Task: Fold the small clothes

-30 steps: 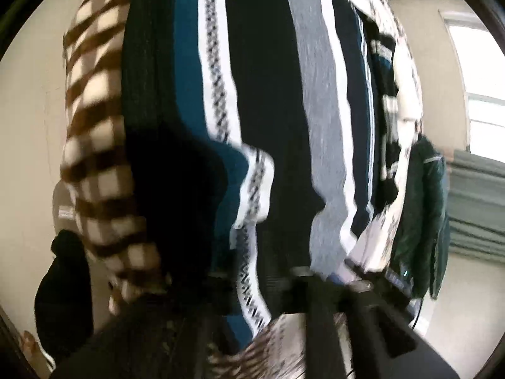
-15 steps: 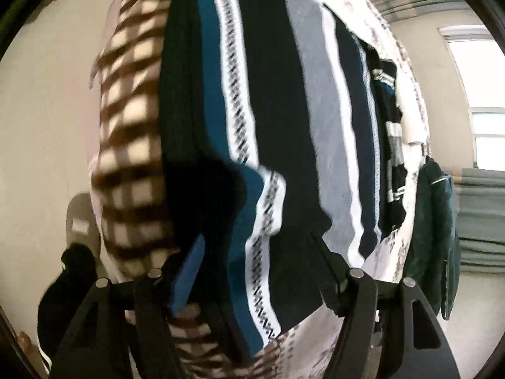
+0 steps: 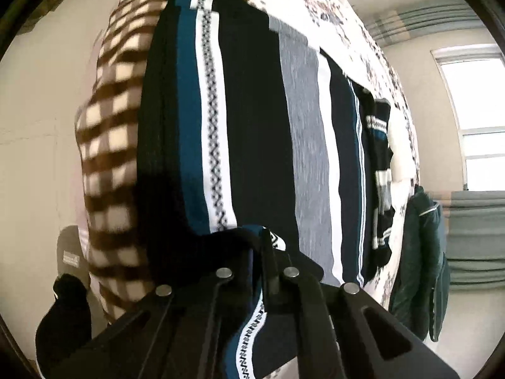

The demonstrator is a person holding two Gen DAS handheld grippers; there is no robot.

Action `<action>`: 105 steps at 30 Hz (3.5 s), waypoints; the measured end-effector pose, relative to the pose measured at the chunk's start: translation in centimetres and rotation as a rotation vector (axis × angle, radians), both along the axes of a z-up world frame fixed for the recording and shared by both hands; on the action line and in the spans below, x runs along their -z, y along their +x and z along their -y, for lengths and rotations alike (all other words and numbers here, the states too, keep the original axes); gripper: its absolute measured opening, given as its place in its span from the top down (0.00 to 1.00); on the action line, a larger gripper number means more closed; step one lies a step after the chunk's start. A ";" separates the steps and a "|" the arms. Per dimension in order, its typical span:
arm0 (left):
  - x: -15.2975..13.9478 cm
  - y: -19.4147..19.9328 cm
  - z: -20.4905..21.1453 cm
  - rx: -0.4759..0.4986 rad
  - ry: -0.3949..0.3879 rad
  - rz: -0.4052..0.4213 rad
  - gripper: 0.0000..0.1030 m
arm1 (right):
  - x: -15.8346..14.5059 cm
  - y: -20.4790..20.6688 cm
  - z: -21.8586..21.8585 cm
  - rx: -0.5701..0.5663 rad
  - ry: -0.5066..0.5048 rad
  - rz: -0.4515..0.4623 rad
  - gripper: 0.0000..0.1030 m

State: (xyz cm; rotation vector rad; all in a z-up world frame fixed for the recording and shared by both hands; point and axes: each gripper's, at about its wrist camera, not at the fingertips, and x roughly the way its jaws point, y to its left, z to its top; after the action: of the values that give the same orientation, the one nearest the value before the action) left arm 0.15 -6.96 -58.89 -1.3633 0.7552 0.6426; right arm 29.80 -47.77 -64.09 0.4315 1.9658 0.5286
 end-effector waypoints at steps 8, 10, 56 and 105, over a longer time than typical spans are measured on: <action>-0.5 0.6 -1.3 0.004 0.026 0.003 0.98 | 0.2 0.0 -2.4 0.030 0.031 0.018 0.62; -0.5 0.5 -1.3 0.002 0.027 0.002 0.98 | 0.5 -0.2 -2.9 0.044 0.048 0.017 0.93; 2.7 -2.2 15.5 0.397 -0.325 -0.049 0.98 | -0.1 26.8 6.4 0.487 0.113 0.199 0.50; 0.0 3.8 -23.0 0.629 0.330 -0.349 0.50 | -2.8 -20.2 0.0 0.380 -0.168 -0.044 0.47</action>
State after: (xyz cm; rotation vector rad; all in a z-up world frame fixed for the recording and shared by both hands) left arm 3.91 16.07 -58.85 -0.6566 1.2301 0.4721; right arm 9.63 -47.76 -61.26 0.6945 1.8901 0.1121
